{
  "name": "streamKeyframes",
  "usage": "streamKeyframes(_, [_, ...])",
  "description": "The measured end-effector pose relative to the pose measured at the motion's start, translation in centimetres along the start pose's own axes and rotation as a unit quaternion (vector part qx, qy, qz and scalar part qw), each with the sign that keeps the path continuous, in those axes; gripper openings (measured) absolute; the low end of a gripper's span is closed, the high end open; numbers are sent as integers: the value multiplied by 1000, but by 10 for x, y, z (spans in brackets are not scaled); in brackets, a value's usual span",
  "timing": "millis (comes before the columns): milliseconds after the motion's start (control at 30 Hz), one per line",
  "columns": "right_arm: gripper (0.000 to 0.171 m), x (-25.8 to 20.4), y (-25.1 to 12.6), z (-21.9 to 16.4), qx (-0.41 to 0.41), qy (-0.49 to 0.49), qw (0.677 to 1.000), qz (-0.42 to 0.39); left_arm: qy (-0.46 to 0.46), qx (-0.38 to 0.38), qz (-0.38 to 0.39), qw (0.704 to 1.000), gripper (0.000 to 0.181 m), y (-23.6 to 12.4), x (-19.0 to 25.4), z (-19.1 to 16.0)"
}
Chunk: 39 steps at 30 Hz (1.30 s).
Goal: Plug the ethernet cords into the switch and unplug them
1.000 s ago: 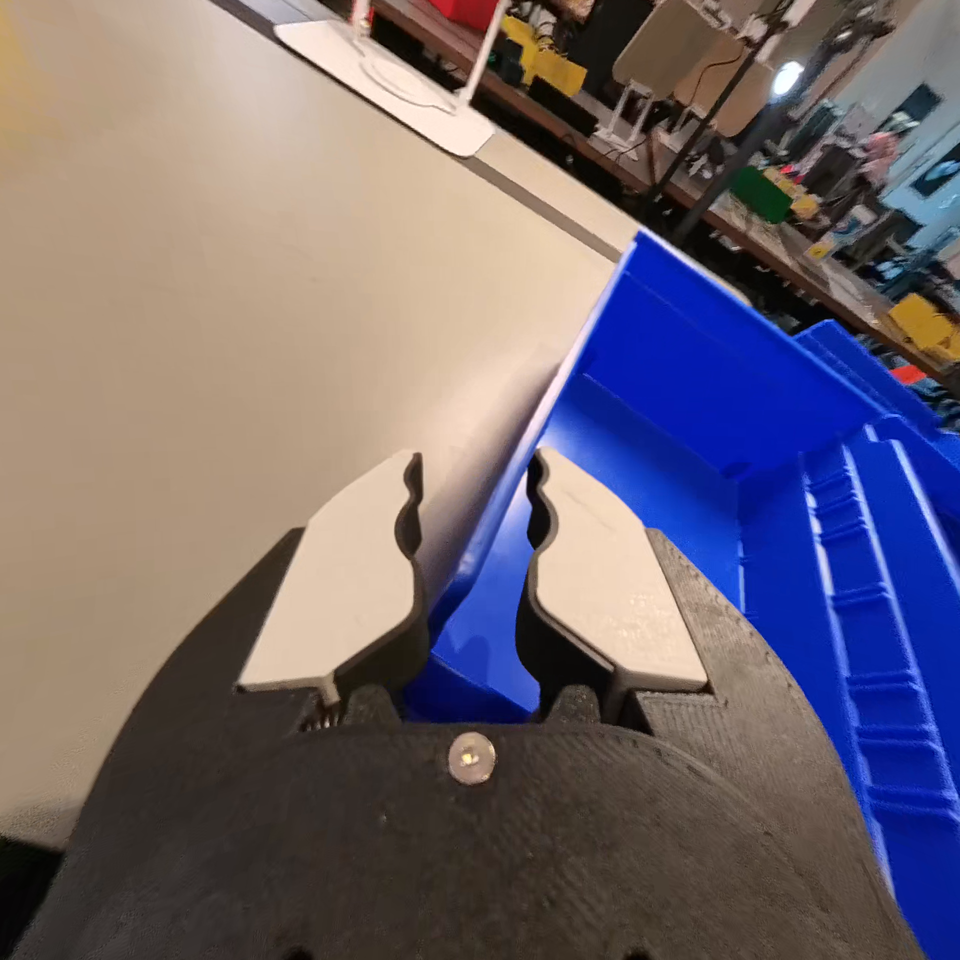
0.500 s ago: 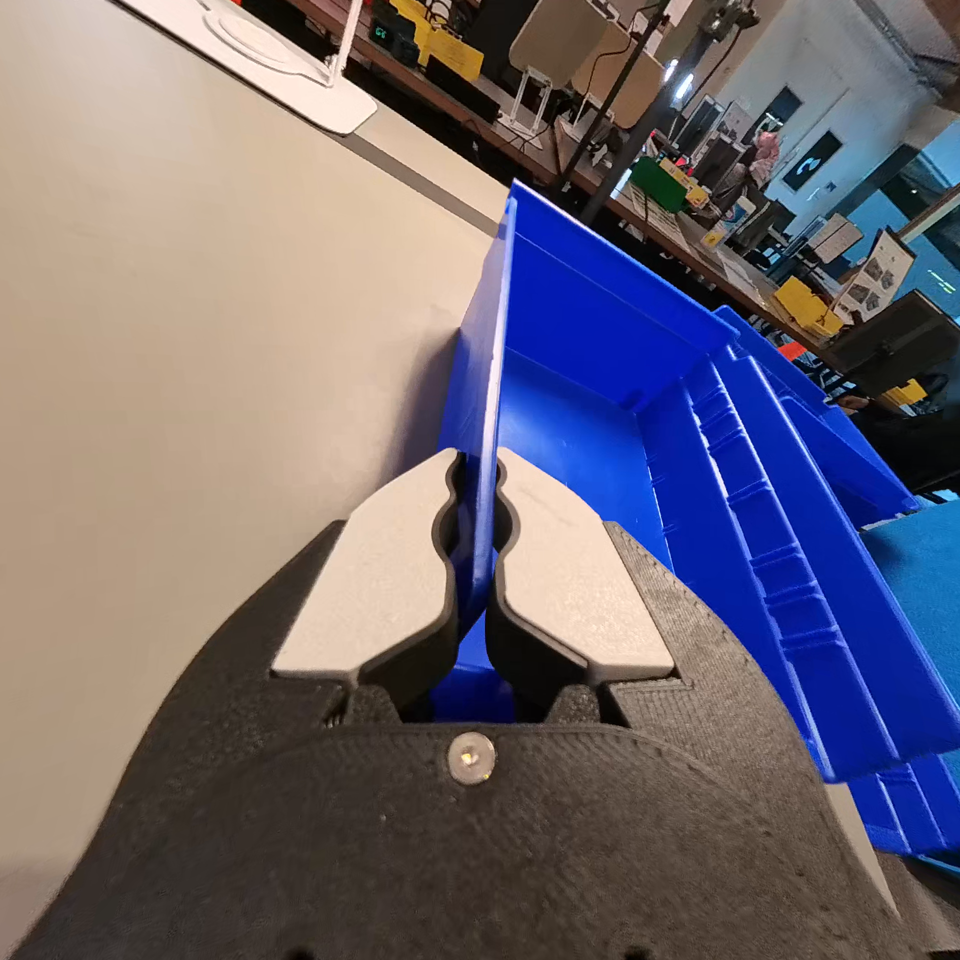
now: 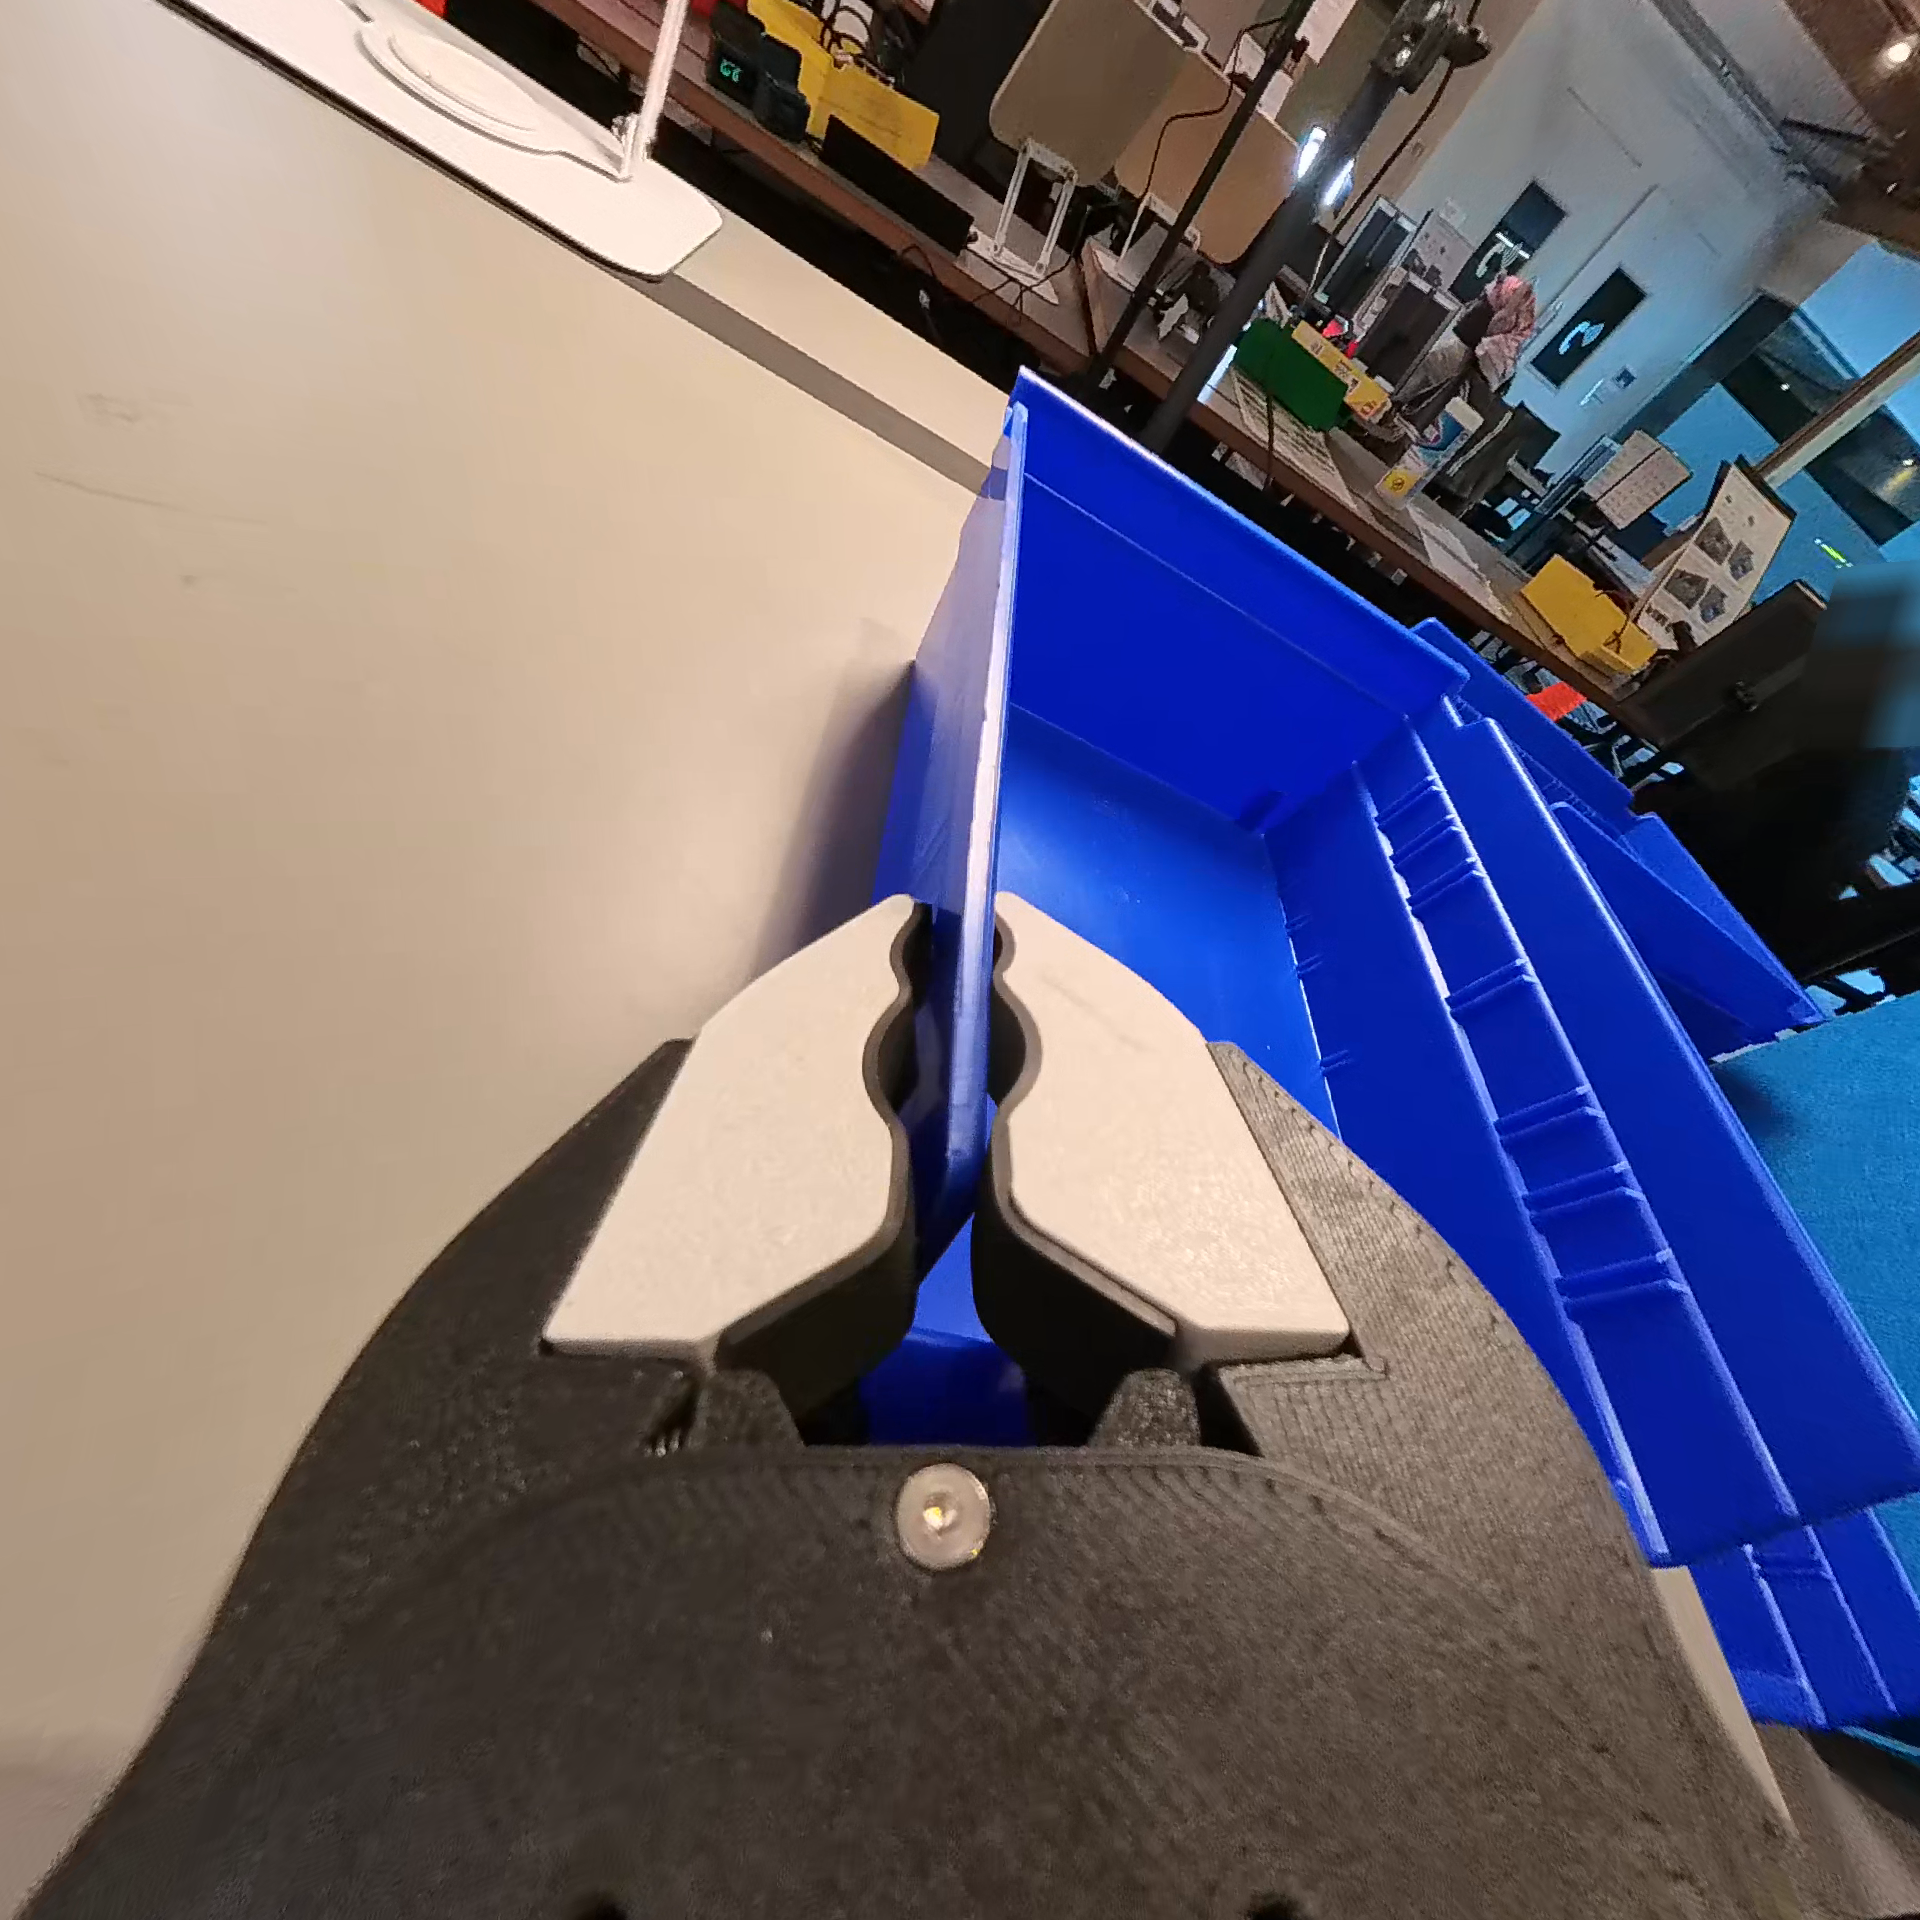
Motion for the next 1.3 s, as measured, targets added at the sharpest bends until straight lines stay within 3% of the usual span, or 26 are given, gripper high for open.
streamKeyframes(567, [7, 33, 17, -27, -26, -3, 1000, 17, -20, -42, 35, 998, 7, 33, -95, -15])
streamKeyframes(933, [6, 54, 46, -37, -31, 7, 998, 57, -43, -56, -29, 997, 5, 53, -106, -18])
streamKeyframes(1300, [6, 51, 33, -40, -24, 28, 998, 45, -37, -50, -40, 997, 5, 52, -102, -17])
Point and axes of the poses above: each gripper's, where its closed fingertips meet, y out along the fingers, z out of its top, x = y × z across the jaws, the point moved 1 cm from there along -y, back along the fingers, and after that the axes turned 15 degrees about -y, right-handed, at the moved point
